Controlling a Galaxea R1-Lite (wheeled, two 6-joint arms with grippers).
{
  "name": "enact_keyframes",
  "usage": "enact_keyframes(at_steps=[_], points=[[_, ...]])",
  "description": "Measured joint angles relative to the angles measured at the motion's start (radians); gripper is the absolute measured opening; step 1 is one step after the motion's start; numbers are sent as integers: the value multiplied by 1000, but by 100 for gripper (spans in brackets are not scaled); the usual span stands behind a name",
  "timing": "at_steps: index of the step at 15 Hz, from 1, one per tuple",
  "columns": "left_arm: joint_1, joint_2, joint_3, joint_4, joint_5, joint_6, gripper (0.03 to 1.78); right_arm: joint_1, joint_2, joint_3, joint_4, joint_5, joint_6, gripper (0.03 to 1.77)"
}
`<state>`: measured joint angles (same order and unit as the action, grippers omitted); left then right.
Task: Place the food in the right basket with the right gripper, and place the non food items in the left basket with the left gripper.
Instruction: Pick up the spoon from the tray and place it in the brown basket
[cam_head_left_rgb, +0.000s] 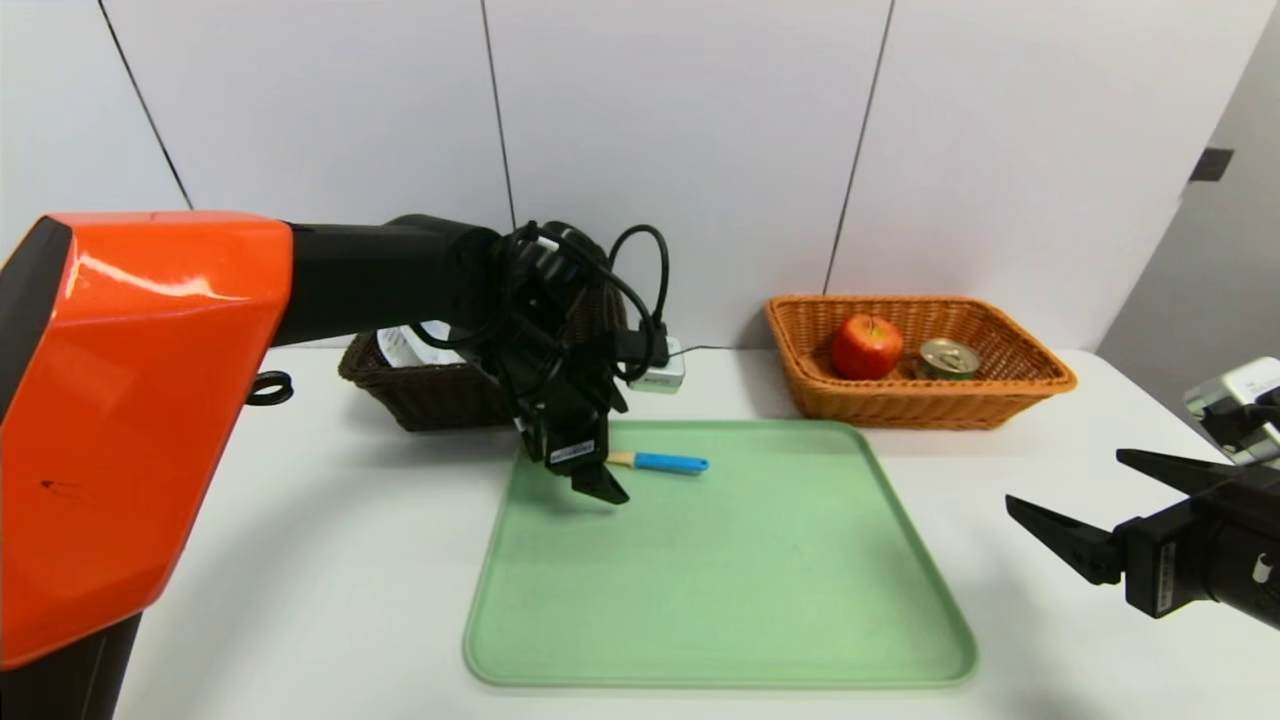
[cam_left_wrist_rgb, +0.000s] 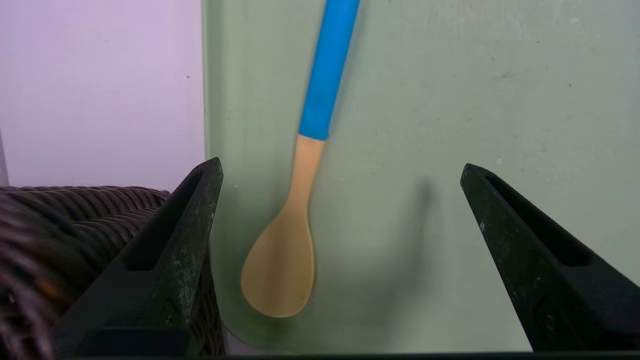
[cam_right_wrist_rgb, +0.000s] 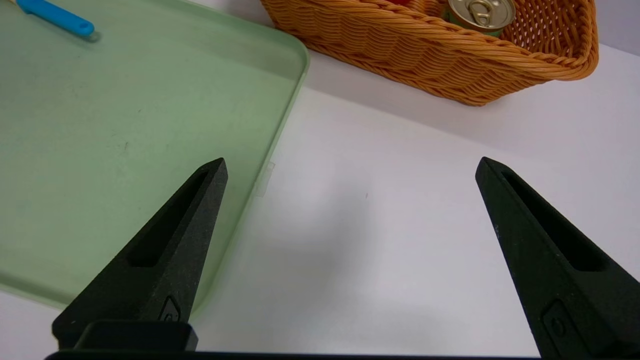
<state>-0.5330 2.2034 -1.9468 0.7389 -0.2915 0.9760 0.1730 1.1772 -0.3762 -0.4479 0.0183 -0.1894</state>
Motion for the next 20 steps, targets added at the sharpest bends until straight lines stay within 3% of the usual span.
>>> enact_keyframes(at_steps=[4, 7, 12, 20], points=[[-1, -43, 134, -5, 1, -5, 169, 0, 2, -3, 0, 0, -1, 171], [1, -71, 207, -85, 5, -7, 169, 6, 2, -4, 0, 0, -2, 171], [0, -64, 209, -158, 7, -8, 169, 25, 2, -3, 0, -2, -1, 171], [-22, -17, 143, -164, 3, -16, 169, 28, 5, -1, 0, -1, 1, 171]])
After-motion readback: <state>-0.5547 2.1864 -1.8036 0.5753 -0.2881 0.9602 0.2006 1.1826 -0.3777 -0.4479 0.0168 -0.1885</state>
